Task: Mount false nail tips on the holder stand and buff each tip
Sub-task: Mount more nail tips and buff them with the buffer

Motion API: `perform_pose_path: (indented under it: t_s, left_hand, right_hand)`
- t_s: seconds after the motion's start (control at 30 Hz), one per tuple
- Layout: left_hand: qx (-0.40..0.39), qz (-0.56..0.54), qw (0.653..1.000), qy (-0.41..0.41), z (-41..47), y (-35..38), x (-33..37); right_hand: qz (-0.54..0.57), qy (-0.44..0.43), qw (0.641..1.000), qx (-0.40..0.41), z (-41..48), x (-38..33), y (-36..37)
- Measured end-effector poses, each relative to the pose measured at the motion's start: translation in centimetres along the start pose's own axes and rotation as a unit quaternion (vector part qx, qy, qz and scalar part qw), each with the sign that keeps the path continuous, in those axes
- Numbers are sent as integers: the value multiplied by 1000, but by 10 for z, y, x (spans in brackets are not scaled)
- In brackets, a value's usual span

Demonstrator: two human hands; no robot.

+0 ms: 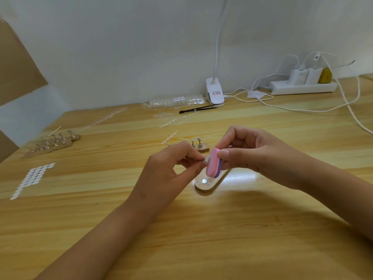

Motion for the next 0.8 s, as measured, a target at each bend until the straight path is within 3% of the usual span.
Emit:
perform_pose_path:
  t_s: [0.67,0.8]
  left_hand:
    - [11,51,999,6,0,1,0]
    - [14,53,998,6,1,1,1]
  right_hand:
    - [-11,-35,996,78,1,4,3]
    - [-24,-12,999,39,1,3,6]
Point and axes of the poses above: each hand's wrist, its own z-axis towards the middle knuckle, its own y-axis out of the palm, x = y × z, the point moved 2 cm from there along z, towards the middle knuckle, and after that the axes turned 14 degrees about z, right-handed, at the moved point
